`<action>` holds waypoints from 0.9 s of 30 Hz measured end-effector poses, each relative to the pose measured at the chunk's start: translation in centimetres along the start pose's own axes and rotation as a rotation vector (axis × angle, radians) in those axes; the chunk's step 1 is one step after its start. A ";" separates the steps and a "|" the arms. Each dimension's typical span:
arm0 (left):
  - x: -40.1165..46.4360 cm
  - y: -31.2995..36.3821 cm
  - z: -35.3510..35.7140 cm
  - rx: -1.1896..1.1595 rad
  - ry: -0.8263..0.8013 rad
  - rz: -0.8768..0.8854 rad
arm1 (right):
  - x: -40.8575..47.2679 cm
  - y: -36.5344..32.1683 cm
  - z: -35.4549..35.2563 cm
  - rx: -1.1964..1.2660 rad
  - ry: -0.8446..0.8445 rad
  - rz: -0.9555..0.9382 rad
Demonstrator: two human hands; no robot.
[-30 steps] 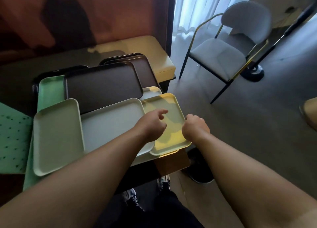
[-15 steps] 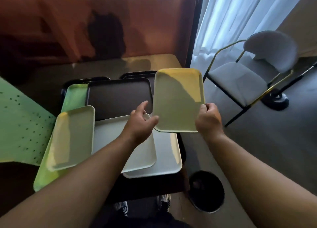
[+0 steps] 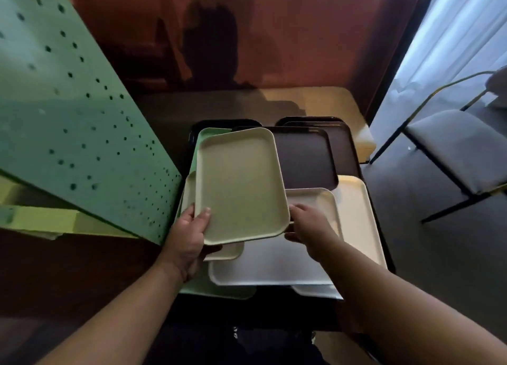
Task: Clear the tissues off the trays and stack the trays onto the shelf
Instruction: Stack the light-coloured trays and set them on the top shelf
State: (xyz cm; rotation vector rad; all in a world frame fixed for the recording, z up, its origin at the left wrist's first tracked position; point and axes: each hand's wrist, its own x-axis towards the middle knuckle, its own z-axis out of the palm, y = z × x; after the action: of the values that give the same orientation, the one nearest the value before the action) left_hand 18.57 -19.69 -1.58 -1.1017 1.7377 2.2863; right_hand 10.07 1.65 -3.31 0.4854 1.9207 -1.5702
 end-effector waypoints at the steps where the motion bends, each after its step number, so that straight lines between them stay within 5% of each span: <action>1: 0.2 0.1 -1.1 -0.010 0.003 -0.002 | 0.2 0.5 1.5 -0.086 -0.017 0.009; 11: 2.7 0.1 -5.5 -0.032 -0.046 -0.026 | 0.4 1.5 9.4 -0.527 0.029 -0.099; 16: 2.9 0.5 -6.0 -0.017 -0.041 -0.029 | 0.6 1.4 9.5 -0.066 0.052 -0.049; 27: 3.2 2.0 -2.1 0.439 -0.090 0.302 | -1.1 2.0 4.7 0.348 0.278 -0.125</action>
State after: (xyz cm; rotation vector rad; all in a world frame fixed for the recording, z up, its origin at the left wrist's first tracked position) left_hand 16.34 -23.38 -2.04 -0.6828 2.3431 1.9018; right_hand 13.19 -2.34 -4.58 0.7772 1.9102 -2.0228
